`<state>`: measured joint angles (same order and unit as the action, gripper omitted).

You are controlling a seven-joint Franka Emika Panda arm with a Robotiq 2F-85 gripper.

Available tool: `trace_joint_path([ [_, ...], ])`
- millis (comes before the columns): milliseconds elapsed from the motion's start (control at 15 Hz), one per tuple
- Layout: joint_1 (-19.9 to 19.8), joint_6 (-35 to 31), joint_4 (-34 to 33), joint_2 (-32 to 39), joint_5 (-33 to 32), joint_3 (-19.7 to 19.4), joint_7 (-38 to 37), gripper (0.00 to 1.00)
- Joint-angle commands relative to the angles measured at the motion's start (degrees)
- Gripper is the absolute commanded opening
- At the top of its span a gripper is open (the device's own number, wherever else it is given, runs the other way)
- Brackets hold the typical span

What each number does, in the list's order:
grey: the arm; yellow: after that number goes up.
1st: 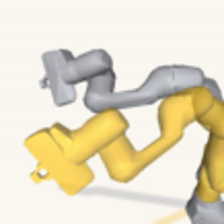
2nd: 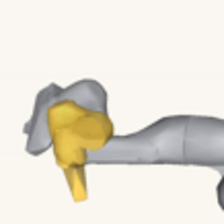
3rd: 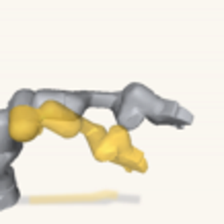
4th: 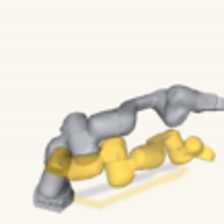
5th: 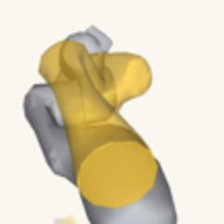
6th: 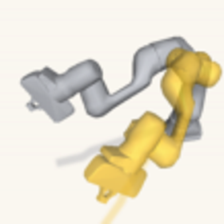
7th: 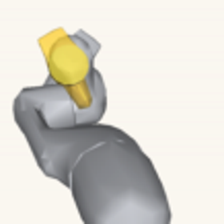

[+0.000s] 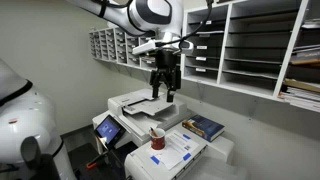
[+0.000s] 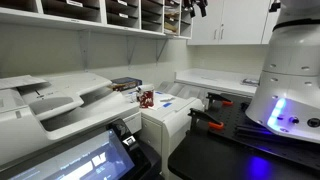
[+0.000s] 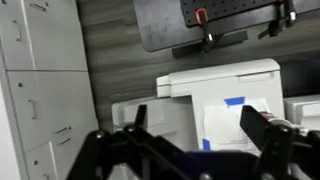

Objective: Move the mug to the right end of the copier

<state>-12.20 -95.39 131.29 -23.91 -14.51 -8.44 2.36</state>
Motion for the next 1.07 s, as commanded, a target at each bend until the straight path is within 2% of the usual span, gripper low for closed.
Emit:
trace_joint_path([
  [0, 0.9, 0.2, -0.1, 0.0, -0.2, -0.7, -0.3, 1.00],
  [267, 1.1, -1.0, 0.4, -0.1, 0.9, -1.1, 0.0, 1.00],
  [400, 2.0, -1.2, 1.0, 1.1, 7.1, -2.5, 0.7, 1.00],
  [467, 2.1, -0.6, 1.4, 2.2, 10.8, -2.7, -1.4, 1.00],
  [667, 2.8, -9.4, 6.1, 4.1, 18.5, -2.5, -0.9, 1.00],
  [1000, 4.5, -30.5, 13.5, 11.1, 21.2, 0.4, -2.6, 1.00],
])
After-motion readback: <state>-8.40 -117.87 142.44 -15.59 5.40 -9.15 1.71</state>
